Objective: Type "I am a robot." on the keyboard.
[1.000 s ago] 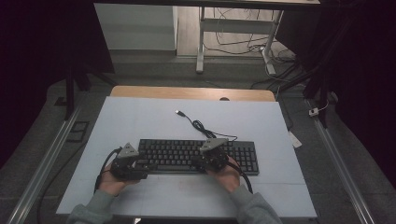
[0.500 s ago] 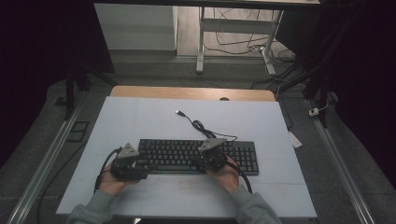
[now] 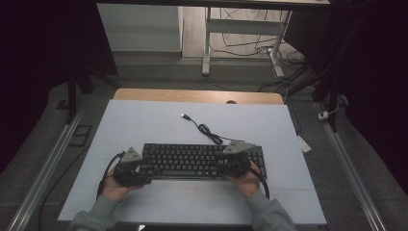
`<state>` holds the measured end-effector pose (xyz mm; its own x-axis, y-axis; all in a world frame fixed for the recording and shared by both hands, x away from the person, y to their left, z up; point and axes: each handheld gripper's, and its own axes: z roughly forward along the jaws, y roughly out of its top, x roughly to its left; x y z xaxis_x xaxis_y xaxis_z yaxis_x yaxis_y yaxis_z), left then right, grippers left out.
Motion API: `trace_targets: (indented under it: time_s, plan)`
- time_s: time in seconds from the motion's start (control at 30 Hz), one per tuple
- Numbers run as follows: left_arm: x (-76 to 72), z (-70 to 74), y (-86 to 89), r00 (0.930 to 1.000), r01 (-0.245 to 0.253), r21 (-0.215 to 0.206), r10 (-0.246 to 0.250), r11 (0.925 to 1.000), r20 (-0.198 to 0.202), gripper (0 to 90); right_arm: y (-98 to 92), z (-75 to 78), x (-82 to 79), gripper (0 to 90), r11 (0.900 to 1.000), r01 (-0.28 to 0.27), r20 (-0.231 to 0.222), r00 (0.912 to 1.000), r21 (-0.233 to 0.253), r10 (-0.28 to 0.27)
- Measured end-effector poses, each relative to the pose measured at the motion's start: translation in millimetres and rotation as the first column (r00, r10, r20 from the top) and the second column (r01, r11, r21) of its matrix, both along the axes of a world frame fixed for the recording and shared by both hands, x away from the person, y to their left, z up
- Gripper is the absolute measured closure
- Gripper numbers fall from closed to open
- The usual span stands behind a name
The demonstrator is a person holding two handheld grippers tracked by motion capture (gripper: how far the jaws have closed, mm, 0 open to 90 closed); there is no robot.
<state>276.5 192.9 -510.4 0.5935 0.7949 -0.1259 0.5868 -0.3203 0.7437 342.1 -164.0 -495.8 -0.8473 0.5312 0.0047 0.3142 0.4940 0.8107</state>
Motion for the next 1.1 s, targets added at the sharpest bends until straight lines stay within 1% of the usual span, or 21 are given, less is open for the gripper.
trace_targets:
  time_s: [0.13, 0.17, 0.23, 0.33, 0.43, 0.53, 0.67, 0.87, 0.97, 1.07, 1.1]
  plan:
    - [0.0, -0.1, -0.2, 1.0000, -0.001, 0.005, 0.001, 1.0000, 0.003, 31.1, -14.8, -0.7, -1.9, 57.8, 1.000, 0.026, 0.003, 0.9997, -0.002, -0.026]
    - [0.0, -0.1, -0.1, 1.0000, -0.002, 0.005, 0.002, 1.0000, 0.003, 31.0, -18.4, -0.8, -2.0, 57.2, 1.000, 0.028, 0.001, 0.9996, 0.006, -0.028]
    - [-0.1, 0.1, 0.3, 1.0000, -0.004, 0.005, 0.004, 1.0000, 0.004, 31.0, -22.2, -0.7, -2.1, 56.0, 0.999, 0.031, 0.001, 0.9995, 0.007, -0.031]
    - [-0.4, 0.4, 0.9, 0.9999, -0.009, 0.001, 0.009, 1.0000, 0.004, 31.0, -28.6, -1.4, -3.5, 54.3, 0.999, 0.036, 0.001, 0.9993, 0.000, -0.036]
    - [-0.5, 0.4, 1.1, 0.9999, -0.012, 0.001, 0.012, 0.9999, 0.005, 30.9, -39.1, -1.0, -6.8, 52.9, 0.999, 0.049, 0.002, 0.9988, -0.009, -0.049]
    - [-1.0, 0.9, 1.5, 0.9998, -0.013, 0.003, 0.013, 0.9999, 0.012, 30.8, -50.0, -0.2, -9.9, 51.5, 0.998, 0.069, 0.004, 0.9976, 0.004, -0.069]
    - [-2.2, 1.9, 1.9, 0.9997, -0.017, -0.001, 0.017, 0.9998, 0.019, 30.7, -68.1, 0.3, -17.2, 50.1, 0.996, 0.088, 0.008, 0.9961, 0.007, -0.088]
    - [-7.0, 2.9, 3.8, 0.9992, -0.022, -0.007, 0.023, 0.9997, 0.031, 30.7, -98.3, -1.2, -30.9, 48.6, 0.991, 0.132, 0.011, 0.9911, 0.004, -0.132]
    - [-10.1, 3.0, 5.5, 0.9991, -0.024, -0.008, 0.025, 0.9997, 0.035, 30.7, -111.0, -1.7, -36.6, 48.2, 0.989, 0.146, 0.019, 0.9891, 0.015, -0.146]
    - [-13.2, 3.0, 6.4, 0.9990, -0.024, -0.009, 0.024, 0.9997, 0.039, 30.7, -118.2, -2.7, -39.1, 47.9, 0.989, 0.150, 0.019, 0.9885, 0.020, -0.150]
    - [-13.8, 3.1, 6.6, 0.9989, -0.025, -0.009, 0.025, 0.9996, 0.040, 30.7, -119.9, -3.0, -40.1, 47.6, 0.989, 0.149, 0.017, 0.9886, 0.012, -0.150]
